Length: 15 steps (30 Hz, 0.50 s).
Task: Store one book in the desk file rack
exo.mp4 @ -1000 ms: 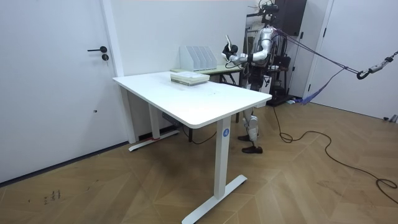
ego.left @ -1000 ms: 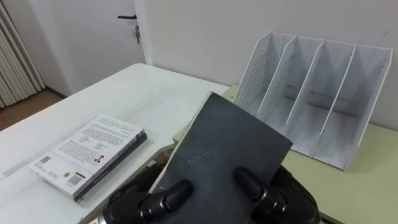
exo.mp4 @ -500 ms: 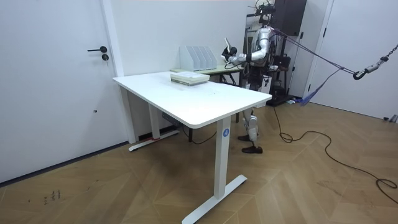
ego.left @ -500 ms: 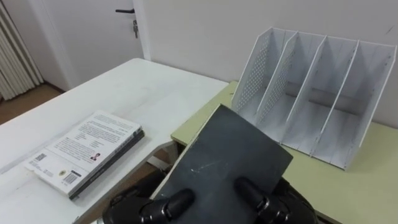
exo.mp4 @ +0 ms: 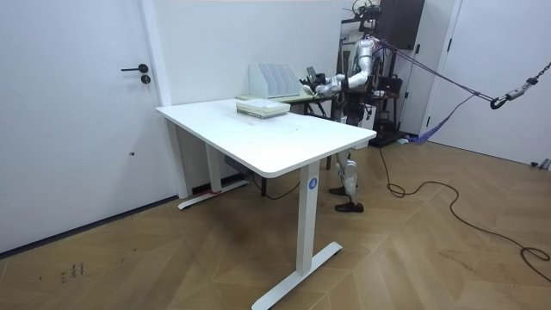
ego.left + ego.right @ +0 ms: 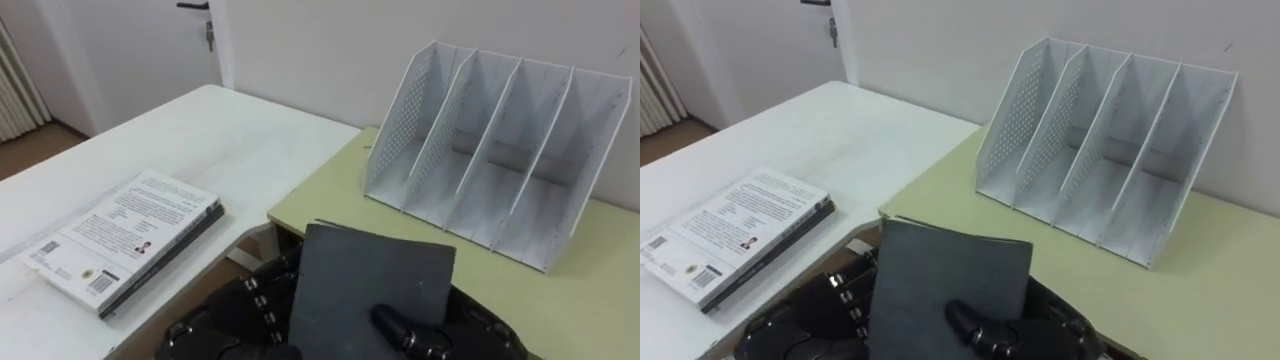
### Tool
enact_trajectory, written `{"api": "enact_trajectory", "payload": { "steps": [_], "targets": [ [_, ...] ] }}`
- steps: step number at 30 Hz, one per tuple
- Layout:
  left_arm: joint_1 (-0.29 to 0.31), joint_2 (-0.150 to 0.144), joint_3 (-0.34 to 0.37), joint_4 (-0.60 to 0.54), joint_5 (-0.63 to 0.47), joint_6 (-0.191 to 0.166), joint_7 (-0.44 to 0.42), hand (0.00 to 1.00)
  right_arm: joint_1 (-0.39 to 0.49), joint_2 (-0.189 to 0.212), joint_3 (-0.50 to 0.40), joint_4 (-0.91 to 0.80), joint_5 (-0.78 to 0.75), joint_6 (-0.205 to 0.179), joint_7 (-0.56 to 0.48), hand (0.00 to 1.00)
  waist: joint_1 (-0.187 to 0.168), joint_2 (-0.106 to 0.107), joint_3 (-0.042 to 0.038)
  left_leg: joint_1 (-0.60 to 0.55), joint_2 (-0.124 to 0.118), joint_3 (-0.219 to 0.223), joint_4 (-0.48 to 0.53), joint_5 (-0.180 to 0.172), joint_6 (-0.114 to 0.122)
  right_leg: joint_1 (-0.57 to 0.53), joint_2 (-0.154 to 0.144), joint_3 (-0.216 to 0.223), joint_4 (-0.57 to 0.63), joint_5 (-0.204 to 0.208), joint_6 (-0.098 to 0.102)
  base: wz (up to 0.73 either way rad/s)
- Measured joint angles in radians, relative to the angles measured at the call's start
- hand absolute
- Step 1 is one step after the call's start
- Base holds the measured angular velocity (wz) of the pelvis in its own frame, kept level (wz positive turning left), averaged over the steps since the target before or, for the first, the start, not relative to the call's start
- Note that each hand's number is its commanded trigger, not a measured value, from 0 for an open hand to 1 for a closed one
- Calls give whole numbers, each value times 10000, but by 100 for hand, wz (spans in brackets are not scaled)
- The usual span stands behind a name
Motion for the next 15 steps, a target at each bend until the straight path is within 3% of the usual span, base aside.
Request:
{"api": "enact_trajectory", "payload": {
  "steps": [3,5,8,11,15],
  "targets": [
    [485,-363,-146,761,287,-420,117,0,-333,15,-577,-121,-499,-102,-656,100,-213,-90,40,127,-5,75,-19,1,-1,-22,18,94,20,-47,-7,-9],
    [879,-679,-161,1536,1084,-790,283,0,-381,103,-986,-569,-1309,-287,-1321,100,-281,-135,35,145,-4,131,-39,0,-2,-59,45,224,49,-45,-8,-12],
    [1390,-842,-246,2090,2145,-854,375,0,-613,204,-1353,-923,-2173,-681,-2049,100,-409,-225,46,110,-4,132,-40,-2,-3,-116,123,229,60,-32,-10,-5],
    [1491,-1124,-351,2793,2976,-1150,391,0,-1014,330,-1640,-1066,-3218,-962,-2765,100,-396,-253,49,109,-18,137,-61,-2,-2,-131,116,234,50,-5,-8,-4],
    [1482,-1267,-407,3684,3518,-1443,464,0,-1737,324,-1756,-1222,-3646,-1267,-3637,100,-399,-302,56,59,-35,132,-81,0,1,-260,122,266,103,-7,-6,-6]
  ]
}}
